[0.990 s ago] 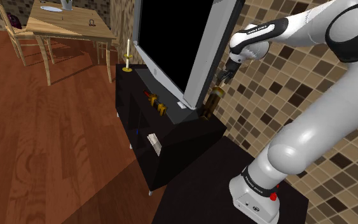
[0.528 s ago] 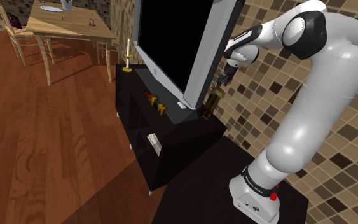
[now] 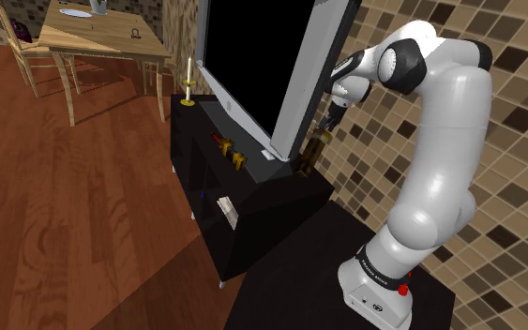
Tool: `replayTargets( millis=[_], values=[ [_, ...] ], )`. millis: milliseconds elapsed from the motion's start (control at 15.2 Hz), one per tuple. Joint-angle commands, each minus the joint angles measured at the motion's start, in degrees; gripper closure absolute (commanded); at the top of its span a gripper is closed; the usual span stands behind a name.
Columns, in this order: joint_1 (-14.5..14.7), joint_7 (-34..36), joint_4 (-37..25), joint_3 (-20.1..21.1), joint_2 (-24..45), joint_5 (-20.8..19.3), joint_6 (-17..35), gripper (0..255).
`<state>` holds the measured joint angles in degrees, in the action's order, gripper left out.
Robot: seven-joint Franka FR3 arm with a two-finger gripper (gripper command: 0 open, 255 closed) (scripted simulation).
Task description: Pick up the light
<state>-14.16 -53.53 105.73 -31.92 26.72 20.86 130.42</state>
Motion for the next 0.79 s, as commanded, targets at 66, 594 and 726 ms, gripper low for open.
replayTargets(
  millis=[66, 594, 726],
  values=[
    [-0.6, -0.8, 0.2, 0.7, 1.6, 1.2, 1.6, 0],
    [-1.3, -1.7, 0.4, 1.6, 3.4, 2.5, 3.4, 255],
    [-1.3, -1.7, 0.3, 1.6, 3.4, 2.5, 3.4, 255]
  ],
)
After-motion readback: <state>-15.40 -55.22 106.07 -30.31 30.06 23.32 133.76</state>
